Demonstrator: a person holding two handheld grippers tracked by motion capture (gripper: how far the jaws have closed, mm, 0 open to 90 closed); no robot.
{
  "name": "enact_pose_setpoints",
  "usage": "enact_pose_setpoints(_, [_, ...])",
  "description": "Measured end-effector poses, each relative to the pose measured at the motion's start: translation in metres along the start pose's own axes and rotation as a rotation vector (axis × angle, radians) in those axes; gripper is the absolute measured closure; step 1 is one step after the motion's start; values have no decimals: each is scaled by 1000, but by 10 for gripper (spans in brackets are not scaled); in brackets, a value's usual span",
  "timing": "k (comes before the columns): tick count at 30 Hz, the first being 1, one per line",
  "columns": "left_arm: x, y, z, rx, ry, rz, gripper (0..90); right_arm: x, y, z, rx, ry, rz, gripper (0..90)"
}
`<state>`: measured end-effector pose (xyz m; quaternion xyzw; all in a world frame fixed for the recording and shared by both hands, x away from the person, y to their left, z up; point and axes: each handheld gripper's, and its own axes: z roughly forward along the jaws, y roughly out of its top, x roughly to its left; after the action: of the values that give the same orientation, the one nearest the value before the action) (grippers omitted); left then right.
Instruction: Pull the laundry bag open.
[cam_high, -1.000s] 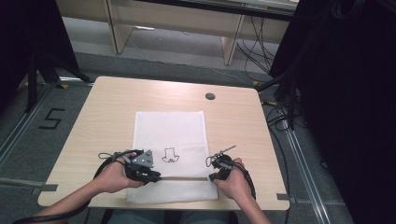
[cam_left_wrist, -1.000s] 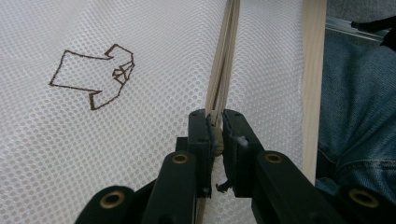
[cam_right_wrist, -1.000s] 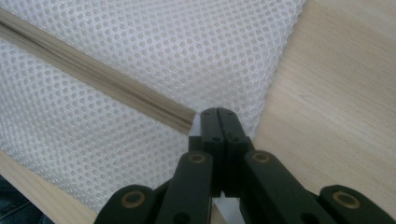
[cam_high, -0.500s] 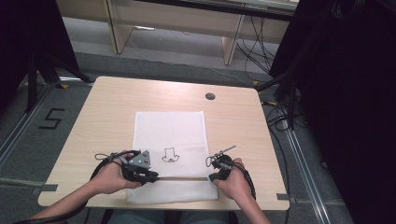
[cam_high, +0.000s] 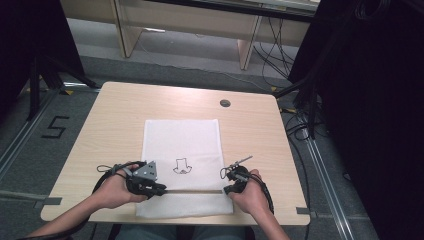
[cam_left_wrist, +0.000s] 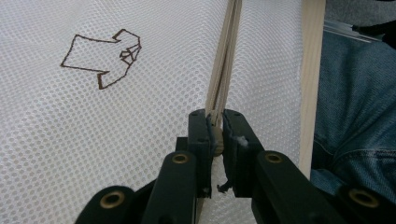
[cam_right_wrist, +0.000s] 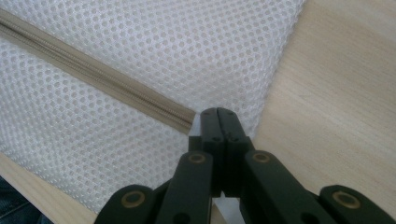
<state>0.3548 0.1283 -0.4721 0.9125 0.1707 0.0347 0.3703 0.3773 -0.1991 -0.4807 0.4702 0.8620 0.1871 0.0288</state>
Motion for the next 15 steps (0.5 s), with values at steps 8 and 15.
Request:
enact_pose_setpoints(8, [1, -6, -5, -5, 2, -24, 817, 0, 0, 0, -1, -1, 1, 900])
enact_pose_setpoints(15, [2, -9, -7, -4, 0, -24, 817, 0, 0, 0, 0, 0, -1, 900])
